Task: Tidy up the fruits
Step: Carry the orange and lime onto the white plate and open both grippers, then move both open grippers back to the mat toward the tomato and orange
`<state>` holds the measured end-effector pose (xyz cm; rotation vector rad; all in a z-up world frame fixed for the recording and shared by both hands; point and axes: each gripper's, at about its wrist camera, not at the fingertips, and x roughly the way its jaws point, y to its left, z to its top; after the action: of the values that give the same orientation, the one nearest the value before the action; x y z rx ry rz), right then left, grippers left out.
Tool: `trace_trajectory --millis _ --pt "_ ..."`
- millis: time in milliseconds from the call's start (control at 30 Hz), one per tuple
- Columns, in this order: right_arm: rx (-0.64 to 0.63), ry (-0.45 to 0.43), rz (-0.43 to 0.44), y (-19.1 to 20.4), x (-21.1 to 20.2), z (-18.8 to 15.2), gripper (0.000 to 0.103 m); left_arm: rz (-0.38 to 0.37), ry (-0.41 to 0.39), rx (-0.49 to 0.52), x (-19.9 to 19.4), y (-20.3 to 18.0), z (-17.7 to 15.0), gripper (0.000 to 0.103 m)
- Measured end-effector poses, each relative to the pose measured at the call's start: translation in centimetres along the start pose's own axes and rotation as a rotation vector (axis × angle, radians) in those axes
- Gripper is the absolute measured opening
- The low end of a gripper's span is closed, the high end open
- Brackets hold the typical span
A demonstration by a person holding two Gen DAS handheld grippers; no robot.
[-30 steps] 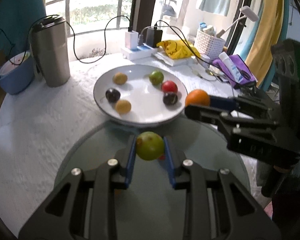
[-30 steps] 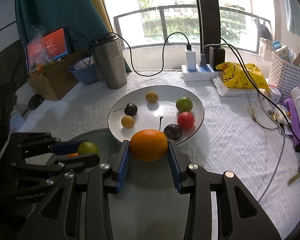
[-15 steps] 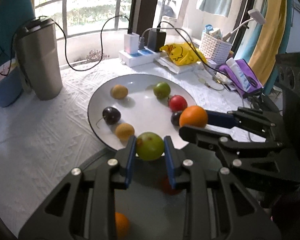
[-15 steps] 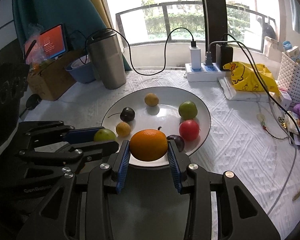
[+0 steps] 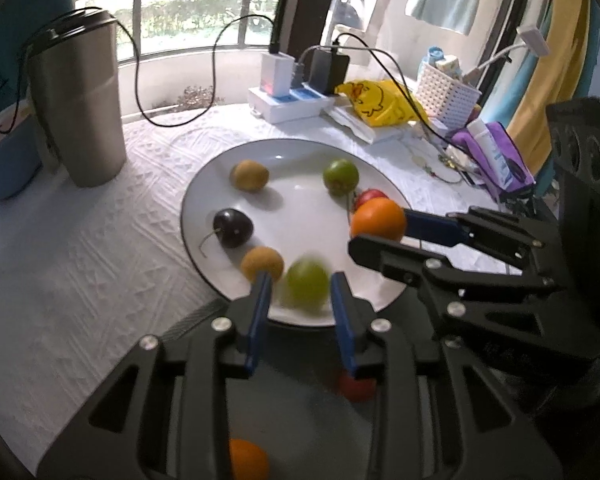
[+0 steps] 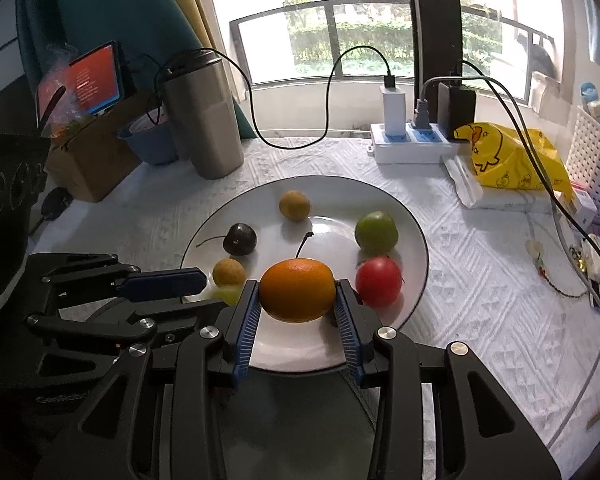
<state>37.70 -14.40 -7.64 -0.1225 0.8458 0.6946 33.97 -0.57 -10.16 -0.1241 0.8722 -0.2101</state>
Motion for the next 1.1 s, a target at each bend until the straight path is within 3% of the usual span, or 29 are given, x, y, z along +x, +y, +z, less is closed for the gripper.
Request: trace_trajectory --millis 200,633,1100 --pt "-0.011 -0.001 -0.005 0.6 0.5 0.4 0.04 -0.001 -0.022 -0.031 -1.0 0.9 -0.1 0.041" --pt "-0.017 0.009 -0.027 1.7 0.9 0.7 0.04 0.028 -0.057 -0.073 -3.3 2.6 -0.9 0.042" --pt "-0.026 -0.027 -0.042 3.0 -2.7 -0.3 0.04 0.058 -0.079 -0.107 -6.1 3.4 -3.1 0.042"
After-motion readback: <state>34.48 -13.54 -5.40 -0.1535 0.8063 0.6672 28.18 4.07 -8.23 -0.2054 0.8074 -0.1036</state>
